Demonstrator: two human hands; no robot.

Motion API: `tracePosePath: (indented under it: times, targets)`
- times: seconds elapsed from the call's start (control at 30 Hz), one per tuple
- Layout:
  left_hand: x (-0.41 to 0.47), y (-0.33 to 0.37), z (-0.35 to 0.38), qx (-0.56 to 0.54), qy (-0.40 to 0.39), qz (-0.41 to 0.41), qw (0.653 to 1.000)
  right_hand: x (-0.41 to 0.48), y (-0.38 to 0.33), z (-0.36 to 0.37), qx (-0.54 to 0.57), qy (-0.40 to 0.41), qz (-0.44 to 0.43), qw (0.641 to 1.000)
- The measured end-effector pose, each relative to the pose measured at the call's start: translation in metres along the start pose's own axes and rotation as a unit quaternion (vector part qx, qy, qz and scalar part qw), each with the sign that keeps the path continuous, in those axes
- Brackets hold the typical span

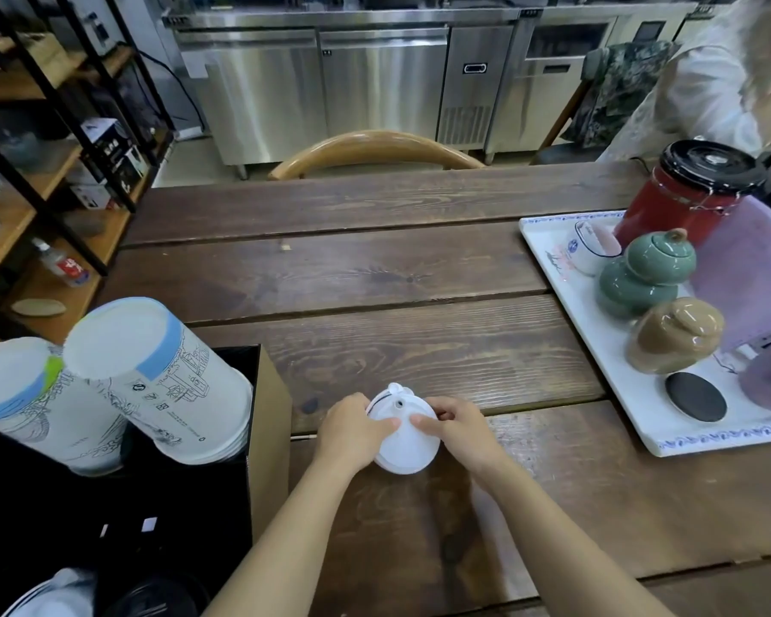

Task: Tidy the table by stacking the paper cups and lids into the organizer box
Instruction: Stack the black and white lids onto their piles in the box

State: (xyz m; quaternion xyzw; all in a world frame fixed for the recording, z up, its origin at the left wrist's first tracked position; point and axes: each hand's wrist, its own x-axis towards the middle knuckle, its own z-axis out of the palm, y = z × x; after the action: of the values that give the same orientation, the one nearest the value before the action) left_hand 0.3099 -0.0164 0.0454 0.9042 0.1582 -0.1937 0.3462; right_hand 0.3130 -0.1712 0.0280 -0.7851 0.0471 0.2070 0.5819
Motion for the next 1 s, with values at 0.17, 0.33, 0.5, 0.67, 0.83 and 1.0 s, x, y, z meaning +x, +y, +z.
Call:
tracePosePath:
  times: [0.17, 0.33, 0.5, 0.67, 0.83, 1.0]
  targets:
    - [-0.010, 0.009, 0.001, -0.058, 0.038, 0.015, 0.997, -0.007, 0.005, 0.004, 0.014, 0.047, -0.039, 0.998]
    - [-0.004, 0.020, -0.004, -0.091, 0.072, 0.026, 0.993, -0.007, 0.004, 0.007, 0.031, 0.095, -0.025, 0.995]
    - [0.001, 0.010, 0.004, -0.089, 0.029, -0.013, 0.996, -0.005, 0.010, 0.011, -0.012, 0.090, 0.006, 0.996]
    - [0.004, 0.006, 0.009, -0.158, -0.032, -0.129, 0.979, -0.002, 0.011, 0.012, -0.031, 0.065, 0.036, 0.997]
    - [0.001, -0.001, 0.011, -0.219, -0.025, -0.155, 0.963, -0.007, 0.012, 0.013, -0.005, 0.028, 0.017, 0.999]
    - [-0.008, -0.003, 0.005, -0.309, -0.054, -0.144, 0.939, -0.016, 0.008, 0.014, 0.078, 0.031, 0.037, 0.996]
